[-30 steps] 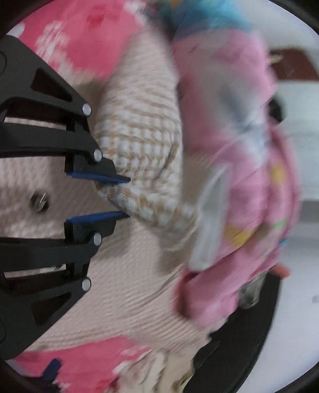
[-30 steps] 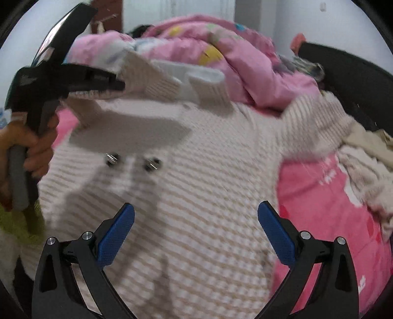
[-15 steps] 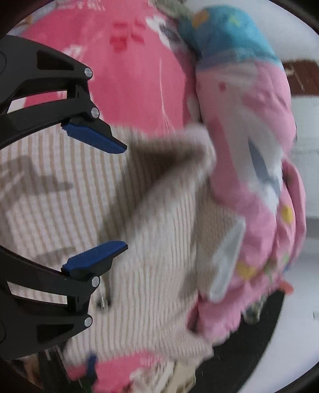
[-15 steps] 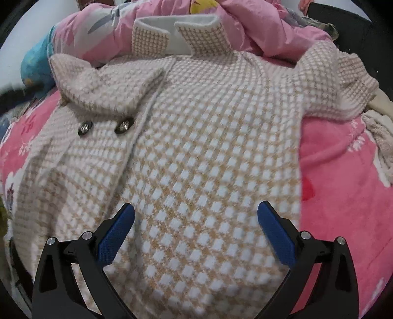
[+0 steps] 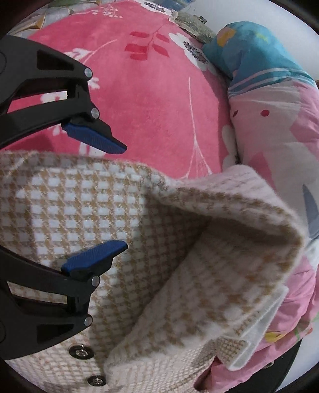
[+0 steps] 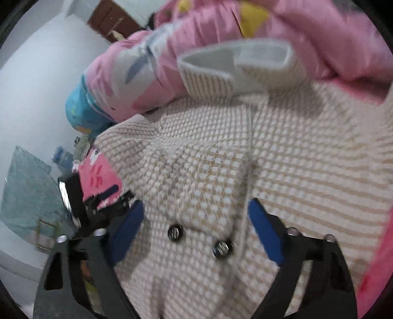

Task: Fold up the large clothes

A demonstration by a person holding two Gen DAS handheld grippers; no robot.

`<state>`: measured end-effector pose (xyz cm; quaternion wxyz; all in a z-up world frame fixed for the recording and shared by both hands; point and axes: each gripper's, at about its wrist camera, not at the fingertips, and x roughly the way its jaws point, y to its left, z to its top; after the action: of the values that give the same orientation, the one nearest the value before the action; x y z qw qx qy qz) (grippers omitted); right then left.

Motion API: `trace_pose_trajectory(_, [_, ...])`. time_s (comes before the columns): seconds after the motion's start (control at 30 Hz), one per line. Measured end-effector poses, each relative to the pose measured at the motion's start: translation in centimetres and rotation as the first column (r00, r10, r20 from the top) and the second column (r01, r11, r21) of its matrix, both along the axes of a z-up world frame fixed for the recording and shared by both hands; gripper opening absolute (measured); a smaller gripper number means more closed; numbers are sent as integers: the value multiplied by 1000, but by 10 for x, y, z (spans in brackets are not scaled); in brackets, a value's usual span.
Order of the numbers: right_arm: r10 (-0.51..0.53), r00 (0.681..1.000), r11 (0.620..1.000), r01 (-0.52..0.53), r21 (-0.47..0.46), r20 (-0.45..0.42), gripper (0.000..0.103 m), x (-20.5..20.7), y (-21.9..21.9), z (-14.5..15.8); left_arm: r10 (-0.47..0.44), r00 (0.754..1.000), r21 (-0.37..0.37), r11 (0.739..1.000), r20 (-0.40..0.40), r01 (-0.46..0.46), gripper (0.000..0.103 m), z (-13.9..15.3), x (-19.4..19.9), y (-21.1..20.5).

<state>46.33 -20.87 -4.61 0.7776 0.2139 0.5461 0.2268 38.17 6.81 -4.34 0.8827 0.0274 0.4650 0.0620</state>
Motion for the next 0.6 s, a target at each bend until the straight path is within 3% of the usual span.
trace_pose_trajectory(0.3, [-22,997,999,18,-51,-77,46,21,14,-28,8,1000,-37,999,8,-7,67,-11,2,6])
trace_pose_trajectory(0.47, [-7,997,995,-1,-98,-78,34,27,24,-36,11,1000,-48,999,11,-11,68,-18,3,6])
trace_pose_trajectory(0.6, [9,999,984,-17,-178,-45,17,27,32,-32,16,1000,-71,997,13,-15,69,-20,4,8])
